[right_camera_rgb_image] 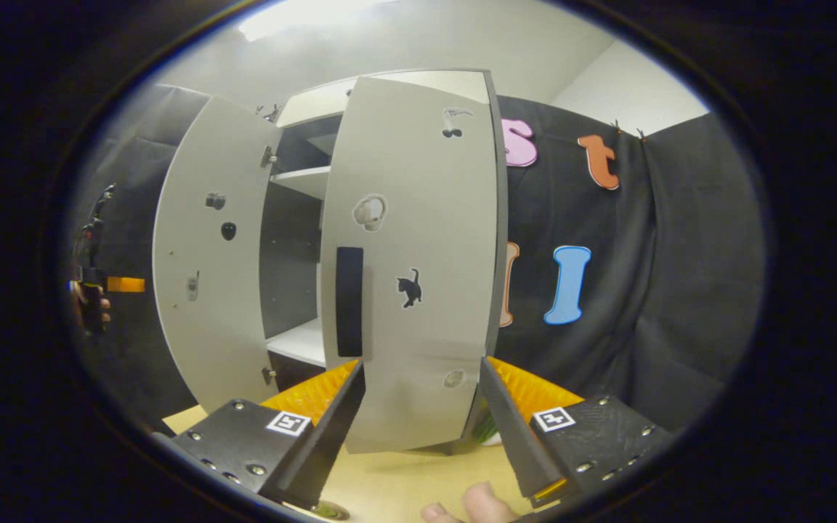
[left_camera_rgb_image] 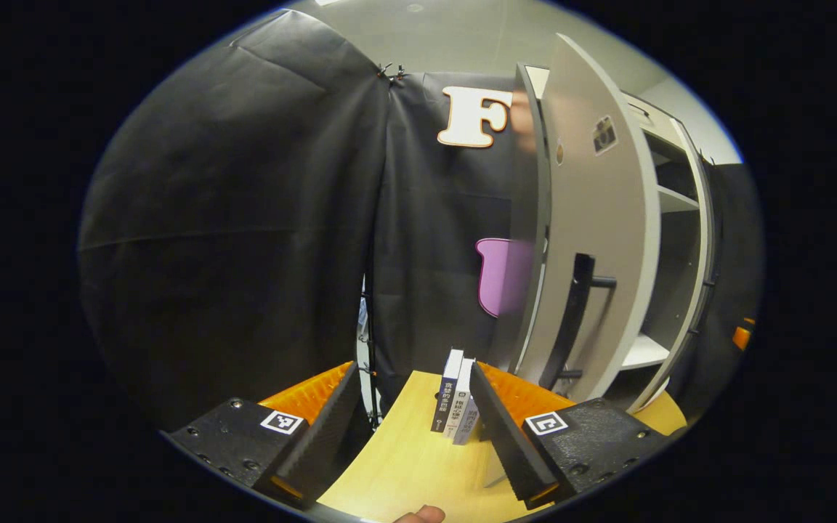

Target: Grasp the bottle in the cabinet with the left hand and place it on the coaster, then close the right door with the right hand and the left door with the left hand.

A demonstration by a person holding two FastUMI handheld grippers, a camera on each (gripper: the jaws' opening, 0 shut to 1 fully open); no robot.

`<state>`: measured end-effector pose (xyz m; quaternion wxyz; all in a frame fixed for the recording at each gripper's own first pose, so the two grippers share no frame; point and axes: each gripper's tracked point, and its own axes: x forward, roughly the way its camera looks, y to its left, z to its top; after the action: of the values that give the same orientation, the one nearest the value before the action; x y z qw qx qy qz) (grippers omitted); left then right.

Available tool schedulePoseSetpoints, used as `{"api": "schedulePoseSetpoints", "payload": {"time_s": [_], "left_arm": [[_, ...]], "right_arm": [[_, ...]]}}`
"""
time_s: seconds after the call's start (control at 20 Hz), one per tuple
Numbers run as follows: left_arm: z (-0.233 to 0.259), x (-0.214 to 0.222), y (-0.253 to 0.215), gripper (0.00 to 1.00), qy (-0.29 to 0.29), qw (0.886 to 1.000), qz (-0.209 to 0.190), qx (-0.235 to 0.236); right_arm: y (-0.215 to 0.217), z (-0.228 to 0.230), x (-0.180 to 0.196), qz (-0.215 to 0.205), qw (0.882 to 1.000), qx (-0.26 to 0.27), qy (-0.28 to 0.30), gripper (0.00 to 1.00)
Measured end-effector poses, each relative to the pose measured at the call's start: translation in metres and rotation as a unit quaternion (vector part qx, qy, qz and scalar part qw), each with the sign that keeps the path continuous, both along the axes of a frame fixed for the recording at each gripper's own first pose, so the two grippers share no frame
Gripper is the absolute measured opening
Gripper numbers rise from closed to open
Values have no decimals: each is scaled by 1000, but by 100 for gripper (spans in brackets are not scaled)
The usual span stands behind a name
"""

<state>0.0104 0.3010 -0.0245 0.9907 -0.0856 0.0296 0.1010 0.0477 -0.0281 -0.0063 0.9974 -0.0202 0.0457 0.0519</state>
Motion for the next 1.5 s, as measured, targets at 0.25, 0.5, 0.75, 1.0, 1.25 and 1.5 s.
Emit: {"api": "schedulePoseSetpoints", "payload": {"time_s": [0.25,0.5,0.75,1.0,1.25,1.5], "left_arm": [[12,24,-3,91,5,1000,-14,14],[30,37,-43,95,-13,997,-73,35],[36,38,-56,91,-27,994,-73,77],[31,35,-71,89,-10,996,-82,22],[34,34,-89,89,-22,996,-81,41],[40,36,-127,88,-23,991,-121,46]], "right_arm": [[-9,12,-22,-2,1000,27,0,96],[-29,9,-42,-11,999,26,23,96],[-31,19,-58,-9,1000,7,15,96],[-27,27,-57,2,999,37,8,95],[-36,40,-50,-5,999,44,-8,96],[-35,35,-43,-7,999,40,-8,96]]}}
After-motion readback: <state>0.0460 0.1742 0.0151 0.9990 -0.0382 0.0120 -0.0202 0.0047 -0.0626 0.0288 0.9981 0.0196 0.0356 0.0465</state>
